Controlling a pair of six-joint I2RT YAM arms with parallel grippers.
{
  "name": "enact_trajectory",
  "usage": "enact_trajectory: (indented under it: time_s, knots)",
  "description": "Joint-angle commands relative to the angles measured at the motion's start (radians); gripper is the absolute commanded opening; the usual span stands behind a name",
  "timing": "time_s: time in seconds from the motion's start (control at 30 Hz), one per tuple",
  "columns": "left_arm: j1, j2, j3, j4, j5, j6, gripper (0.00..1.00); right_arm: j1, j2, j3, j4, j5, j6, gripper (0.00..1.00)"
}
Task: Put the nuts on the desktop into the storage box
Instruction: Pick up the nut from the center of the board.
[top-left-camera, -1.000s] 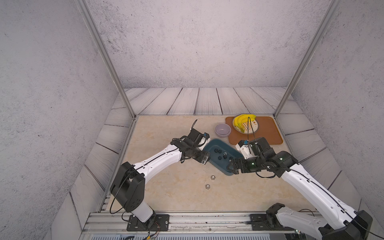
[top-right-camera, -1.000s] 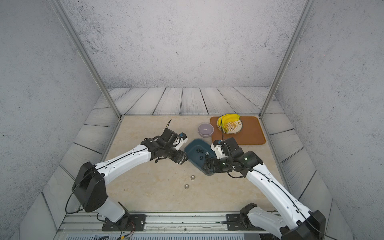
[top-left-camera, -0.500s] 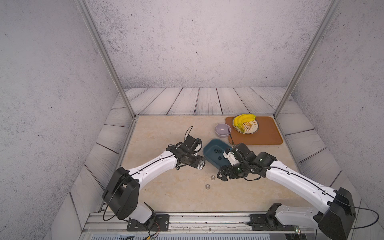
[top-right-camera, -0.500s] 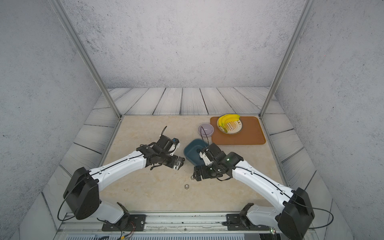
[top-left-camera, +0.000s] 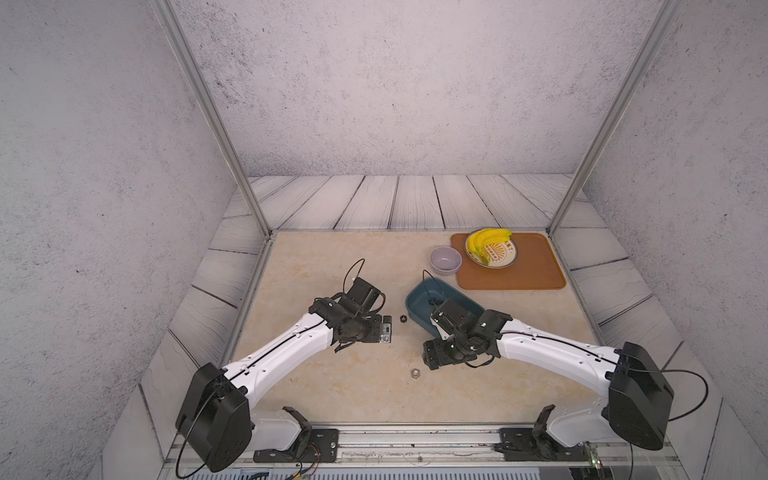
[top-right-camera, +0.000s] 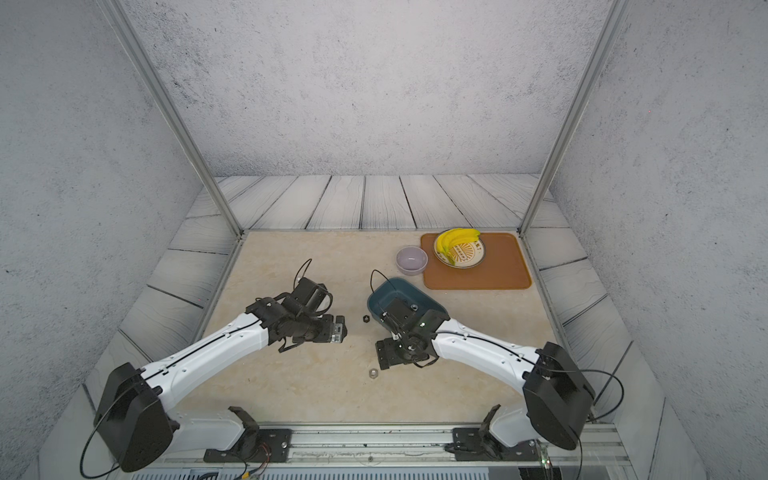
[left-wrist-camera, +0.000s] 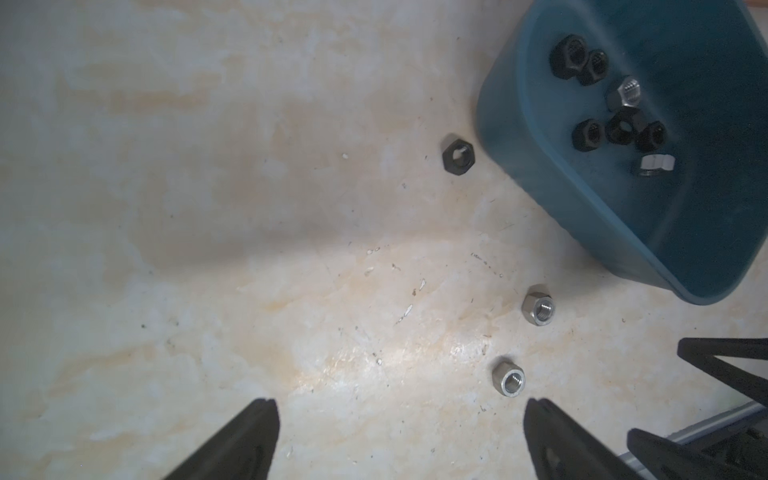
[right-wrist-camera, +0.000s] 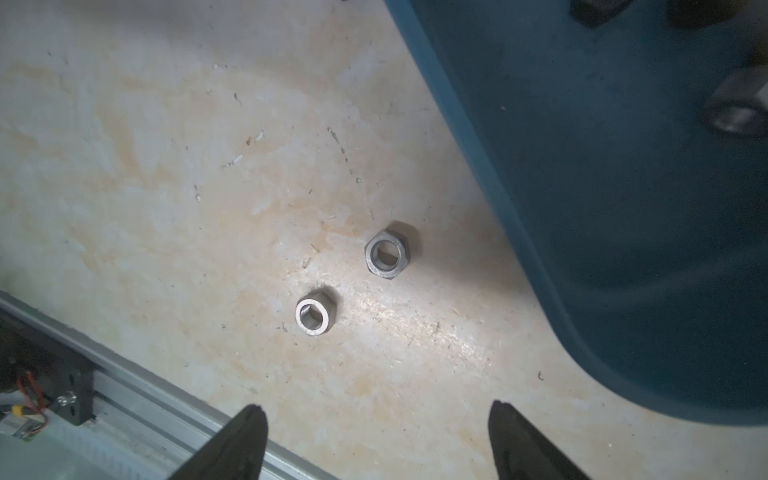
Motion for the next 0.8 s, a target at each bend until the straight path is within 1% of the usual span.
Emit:
enact_trajectory:
  time_s: [0.0, 0.1, 0.2, 0.37, 0.5, 0.73, 0.77]
  knots:
    - [0.012, -0.035, -0.027, -0.066, -0.069, -0.073, 0.99, 0.021, 0.049, 0.028, 0.011, 0.077, -0.032, 0.82]
    - [0.017, -0.058, -0.037, -0.096, -0.158, -0.101, 0.98, 0.027, 0.102, 0.052, 0.006, 0.085, -0.077, 0.78]
    - [0.022, -0.073, -0.040, -0.104, -0.183, -0.102, 0.98, 0.030, 0.149, 0.068, 0.009, 0.094, -0.117, 0.75]
    - [0.027, -0.081, -0.056, -0.097, -0.216, -0.124, 0.98, 0.033, 0.235, 0.093, 0.026, 0.107, -0.166, 0.74]
    - [0.029, -0.084, -0.058, -0.088, -0.196, -0.108, 0.98, 0.033, 0.282, 0.114, 0.047, 0.101, -0.190, 0.69]
    - [0.031, -0.108, -0.069, -0.075, -0.194, -0.115, 0.98, 0.033, 0.340, 0.147, 0.060, 0.119, -0.235, 0.55]
    - [0.031, -0.114, -0.074, -0.070, -0.192, -0.115, 0.98, 0.032, 0.346, 0.144, 0.068, 0.121, -0.243, 0.55]
